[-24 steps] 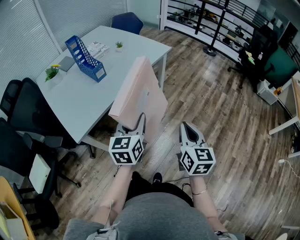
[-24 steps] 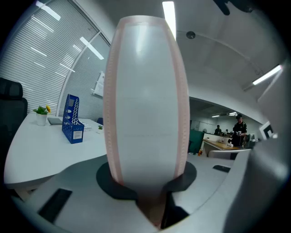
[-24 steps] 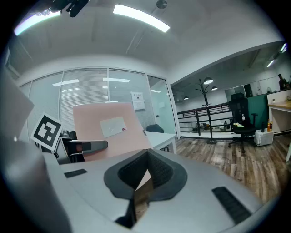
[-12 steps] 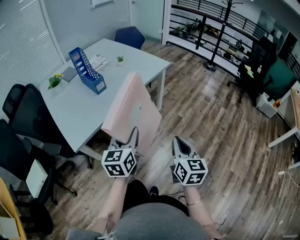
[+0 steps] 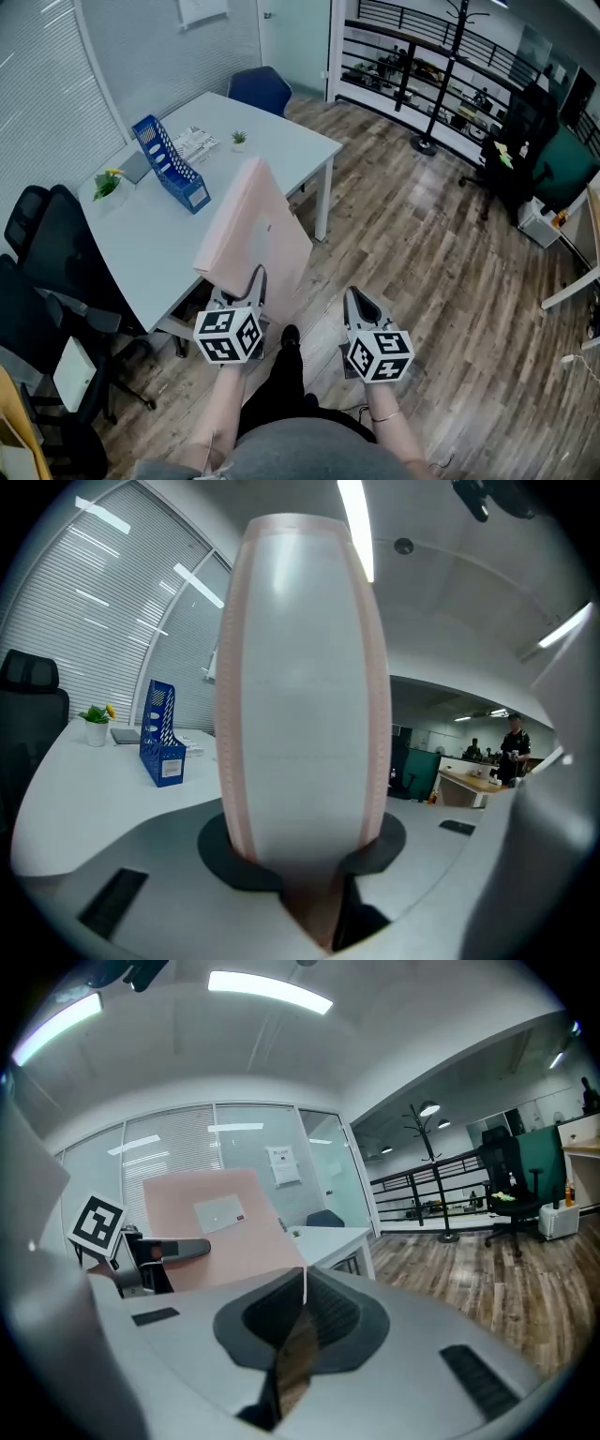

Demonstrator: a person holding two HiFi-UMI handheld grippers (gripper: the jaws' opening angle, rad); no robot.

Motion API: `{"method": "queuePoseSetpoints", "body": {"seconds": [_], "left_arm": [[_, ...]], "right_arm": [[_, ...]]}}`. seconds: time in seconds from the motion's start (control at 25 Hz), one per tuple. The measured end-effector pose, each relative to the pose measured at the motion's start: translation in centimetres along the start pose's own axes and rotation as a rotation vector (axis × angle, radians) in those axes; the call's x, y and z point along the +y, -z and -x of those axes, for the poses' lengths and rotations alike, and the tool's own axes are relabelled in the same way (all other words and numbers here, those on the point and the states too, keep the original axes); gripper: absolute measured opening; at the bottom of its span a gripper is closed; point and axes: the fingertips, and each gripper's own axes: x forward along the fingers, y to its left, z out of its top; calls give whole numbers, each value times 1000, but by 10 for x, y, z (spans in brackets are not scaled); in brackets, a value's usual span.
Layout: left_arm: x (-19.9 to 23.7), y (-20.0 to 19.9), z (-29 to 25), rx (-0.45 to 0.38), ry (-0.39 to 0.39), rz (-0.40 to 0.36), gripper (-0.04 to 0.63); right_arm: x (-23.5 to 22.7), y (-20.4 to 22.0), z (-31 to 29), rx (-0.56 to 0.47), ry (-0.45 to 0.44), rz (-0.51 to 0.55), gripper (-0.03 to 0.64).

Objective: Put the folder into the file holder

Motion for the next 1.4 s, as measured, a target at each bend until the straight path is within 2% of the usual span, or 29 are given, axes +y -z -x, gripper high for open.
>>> {"method": "queuePoseSetpoints", "body": {"seconds": [0.36, 0.76, 1.08, 1.4], "left_arm": [[53, -46, -113, -31, 30, 17, 141], [106, -98, -202, -61, 32, 32, 141], [153, -126, -209, -102, -63, 42, 138], [197, -151, -202, -154, -231, 65, 135]], "right_arm": [[-31, -38, -119, 6, 30, -6, 8], [-34, -89, -240, 12, -8, 5, 8], [-8, -99, -304, 47, -116, 32, 3], [30, -109, -381, 99, -327, 73, 2]]}}
